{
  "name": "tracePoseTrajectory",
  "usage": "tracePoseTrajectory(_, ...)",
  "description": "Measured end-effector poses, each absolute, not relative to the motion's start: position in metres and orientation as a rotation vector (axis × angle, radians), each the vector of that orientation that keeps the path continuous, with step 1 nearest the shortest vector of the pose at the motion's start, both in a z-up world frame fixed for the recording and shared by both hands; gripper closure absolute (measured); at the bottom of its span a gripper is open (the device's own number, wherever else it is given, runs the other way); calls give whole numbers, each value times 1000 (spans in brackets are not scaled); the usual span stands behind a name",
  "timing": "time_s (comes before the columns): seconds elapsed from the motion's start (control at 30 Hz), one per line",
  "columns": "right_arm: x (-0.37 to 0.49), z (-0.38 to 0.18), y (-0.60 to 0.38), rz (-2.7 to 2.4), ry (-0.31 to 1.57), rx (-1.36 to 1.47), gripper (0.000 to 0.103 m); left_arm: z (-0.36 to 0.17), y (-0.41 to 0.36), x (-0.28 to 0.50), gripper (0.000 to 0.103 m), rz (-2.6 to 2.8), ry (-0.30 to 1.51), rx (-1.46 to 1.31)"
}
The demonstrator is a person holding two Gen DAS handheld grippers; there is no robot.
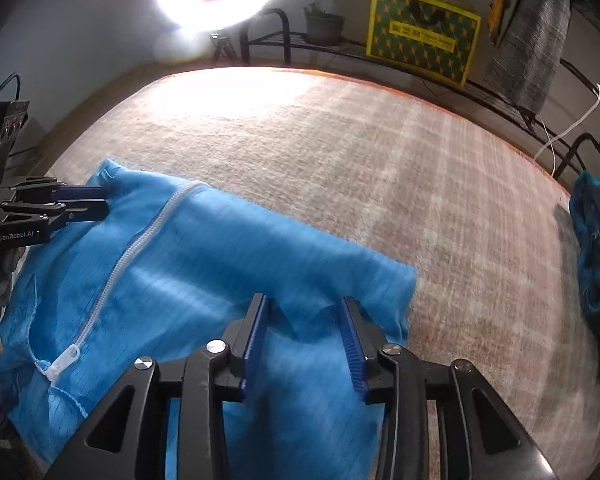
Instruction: Fold large clothes
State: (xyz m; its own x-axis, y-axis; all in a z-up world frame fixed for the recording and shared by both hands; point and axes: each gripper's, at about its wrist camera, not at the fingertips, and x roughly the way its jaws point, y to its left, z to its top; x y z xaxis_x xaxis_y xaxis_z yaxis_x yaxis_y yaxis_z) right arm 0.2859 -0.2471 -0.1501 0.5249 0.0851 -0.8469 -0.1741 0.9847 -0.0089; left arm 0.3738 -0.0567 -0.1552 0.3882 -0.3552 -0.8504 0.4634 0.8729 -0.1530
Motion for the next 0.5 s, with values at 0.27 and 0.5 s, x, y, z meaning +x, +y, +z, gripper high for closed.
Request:
tracePoseTrajectory(0.27,251,-133,-312,151,1025,93,62,-145,36,356,60,-505,1081,-215)
tracePoseTrajectory(0.5,217,-156,-384,325,987,607,37,-195,96,356,44,-623,1241,-723)
